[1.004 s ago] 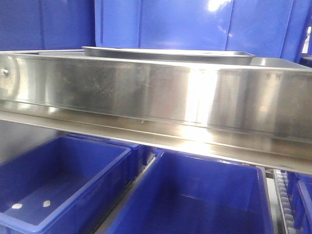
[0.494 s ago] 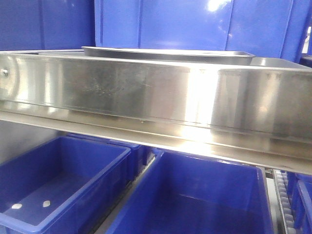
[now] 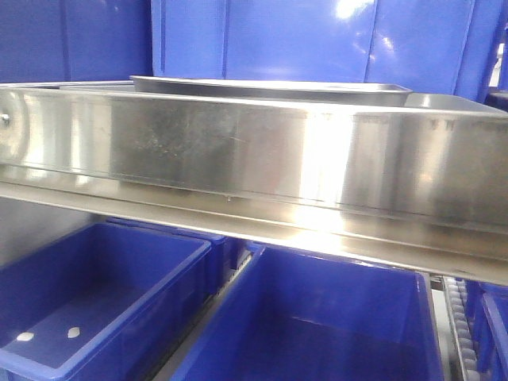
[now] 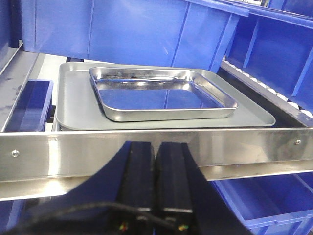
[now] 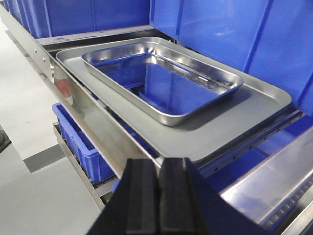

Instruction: Stack silver trays without gaps

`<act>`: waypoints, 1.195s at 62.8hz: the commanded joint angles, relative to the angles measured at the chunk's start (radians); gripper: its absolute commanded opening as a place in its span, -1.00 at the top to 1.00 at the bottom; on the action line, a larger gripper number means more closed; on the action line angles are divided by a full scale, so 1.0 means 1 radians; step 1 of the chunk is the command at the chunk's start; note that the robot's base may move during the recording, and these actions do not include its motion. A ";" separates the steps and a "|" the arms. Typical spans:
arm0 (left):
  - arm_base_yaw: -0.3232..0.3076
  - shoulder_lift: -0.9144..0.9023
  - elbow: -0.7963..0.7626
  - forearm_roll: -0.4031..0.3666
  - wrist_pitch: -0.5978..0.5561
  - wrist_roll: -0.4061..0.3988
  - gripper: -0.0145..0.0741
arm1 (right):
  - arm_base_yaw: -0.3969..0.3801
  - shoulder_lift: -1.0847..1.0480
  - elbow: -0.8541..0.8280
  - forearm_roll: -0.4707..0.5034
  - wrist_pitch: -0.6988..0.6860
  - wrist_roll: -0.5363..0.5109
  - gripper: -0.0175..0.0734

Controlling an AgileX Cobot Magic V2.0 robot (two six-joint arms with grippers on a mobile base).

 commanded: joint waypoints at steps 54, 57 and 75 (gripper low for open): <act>0.019 0.003 0.002 -0.013 -0.087 -0.005 0.78 | 0.004 0.011 -0.028 -0.014 -0.089 -0.009 0.50; 0.065 0.000 0.024 -0.013 -0.087 -0.005 0.78 | 0.004 0.011 -0.028 -0.014 -0.089 -0.009 0.50; 0.481 -0.185 0.187 -0.013 -0.093 -0.005 0.78 | 0.004 0.011 -0.028 -0.014 -0.089 -0.009 0.50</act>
